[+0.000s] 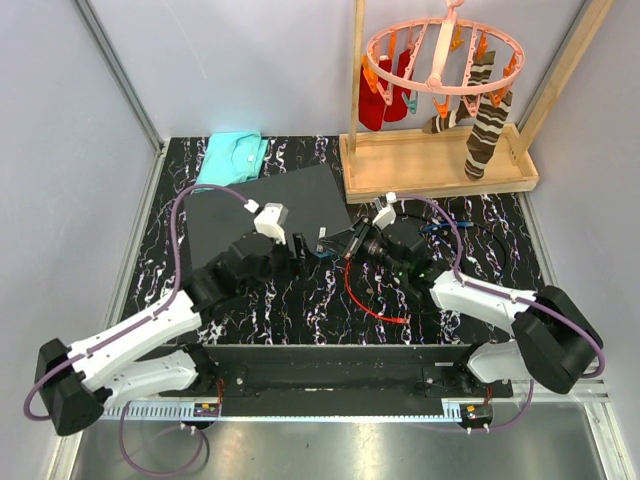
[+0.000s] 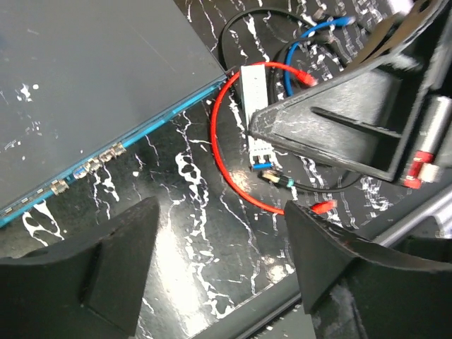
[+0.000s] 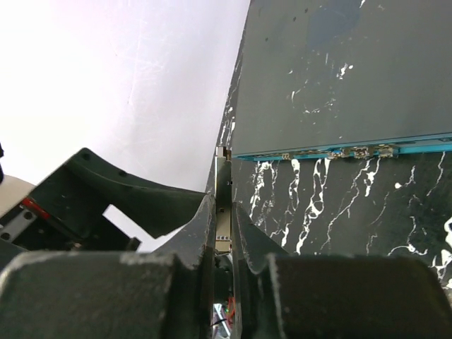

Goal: Insert the plug into the switch port
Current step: Pick up the plug from the center of the board.

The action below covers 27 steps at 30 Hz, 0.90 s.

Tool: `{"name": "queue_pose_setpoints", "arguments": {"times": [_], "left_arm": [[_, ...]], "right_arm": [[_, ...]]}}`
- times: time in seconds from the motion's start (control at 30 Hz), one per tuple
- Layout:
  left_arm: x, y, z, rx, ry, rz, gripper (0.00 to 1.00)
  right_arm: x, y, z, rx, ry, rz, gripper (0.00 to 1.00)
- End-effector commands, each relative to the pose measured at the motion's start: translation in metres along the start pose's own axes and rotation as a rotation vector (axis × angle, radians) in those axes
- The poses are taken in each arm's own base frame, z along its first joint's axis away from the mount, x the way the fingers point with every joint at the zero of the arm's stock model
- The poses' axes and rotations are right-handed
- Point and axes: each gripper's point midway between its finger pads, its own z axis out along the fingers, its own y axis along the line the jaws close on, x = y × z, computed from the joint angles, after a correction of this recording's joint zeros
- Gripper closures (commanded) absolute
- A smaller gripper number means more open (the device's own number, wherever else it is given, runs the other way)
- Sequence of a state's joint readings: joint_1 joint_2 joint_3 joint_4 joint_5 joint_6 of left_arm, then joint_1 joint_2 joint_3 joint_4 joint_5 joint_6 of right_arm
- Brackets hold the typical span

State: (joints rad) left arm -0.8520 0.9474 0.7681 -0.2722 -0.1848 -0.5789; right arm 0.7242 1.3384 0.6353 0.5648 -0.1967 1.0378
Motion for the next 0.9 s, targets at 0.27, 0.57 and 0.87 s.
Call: {"name": "queue_pose_setpoints", "arguments": {"times": [0.27, 0.57, 0.87], "left_arm": [[-0.068, -0.019, -0.003, -0.033, -0.216, -0.03, 0.32], [-0.089, -0.016, 0.018, -0.087, -0.168, -0.12, 0.34], [-0.055, -0.013, 0.041, -0.136, 0.008, -0.126, 0.42]], "right_arm": [[0.005, 0.022, -0.001, -0.075, 0.026, -0.024, 0.95], [0.016, 0.022, 0.005, -0.091, 0.067, -0.054, 0.95], [0.017, 0.024, 0.01, -0.103, 0.069, -0.075, 0.95]]}}
